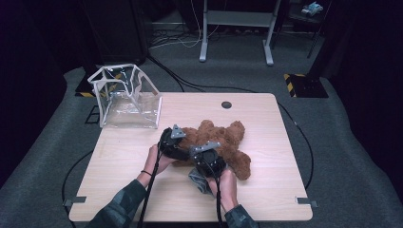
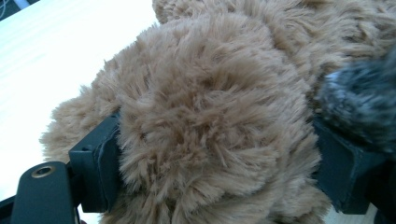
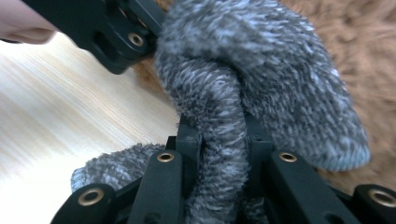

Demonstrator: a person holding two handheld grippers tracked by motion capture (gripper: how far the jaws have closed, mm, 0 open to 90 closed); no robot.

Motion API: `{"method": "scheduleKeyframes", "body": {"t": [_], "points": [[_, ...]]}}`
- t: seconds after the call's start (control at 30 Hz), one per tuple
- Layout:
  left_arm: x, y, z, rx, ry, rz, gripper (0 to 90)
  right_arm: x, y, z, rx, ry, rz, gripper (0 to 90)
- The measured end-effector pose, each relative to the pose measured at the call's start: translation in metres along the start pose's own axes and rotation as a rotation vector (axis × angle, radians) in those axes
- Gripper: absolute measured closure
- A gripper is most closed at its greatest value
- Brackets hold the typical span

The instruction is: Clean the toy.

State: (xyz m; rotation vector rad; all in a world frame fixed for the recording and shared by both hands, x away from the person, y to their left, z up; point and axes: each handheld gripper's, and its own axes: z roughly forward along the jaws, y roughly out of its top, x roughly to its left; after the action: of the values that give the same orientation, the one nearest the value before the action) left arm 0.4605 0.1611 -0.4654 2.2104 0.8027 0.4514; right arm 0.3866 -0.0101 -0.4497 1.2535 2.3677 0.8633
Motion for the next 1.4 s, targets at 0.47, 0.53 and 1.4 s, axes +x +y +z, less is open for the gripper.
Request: {"method": "scheduleKeyframes", "body": {"t": [0.47, 0.53, 1.4], "points": [[0.0, 0.0, 0.0, 0.008, 0.006, -0.002, 15.6, -0.004, -0.045, 0.01, 0.141, -0.101, -0.057, 74.8], [0.001, 0.0, 0.0, 0.008, 0.002, -0.01, 15.7, -0.006, -0.044, 0.006, 0.119, -0.081, -0.062, 74.5], [0.001, 0.0, -0.002, -0.005, 0.003, -0.018, 15.5, -0.007, -0.031, -0.005, 0.012, 0.098, -0.012, 74.1]]}}
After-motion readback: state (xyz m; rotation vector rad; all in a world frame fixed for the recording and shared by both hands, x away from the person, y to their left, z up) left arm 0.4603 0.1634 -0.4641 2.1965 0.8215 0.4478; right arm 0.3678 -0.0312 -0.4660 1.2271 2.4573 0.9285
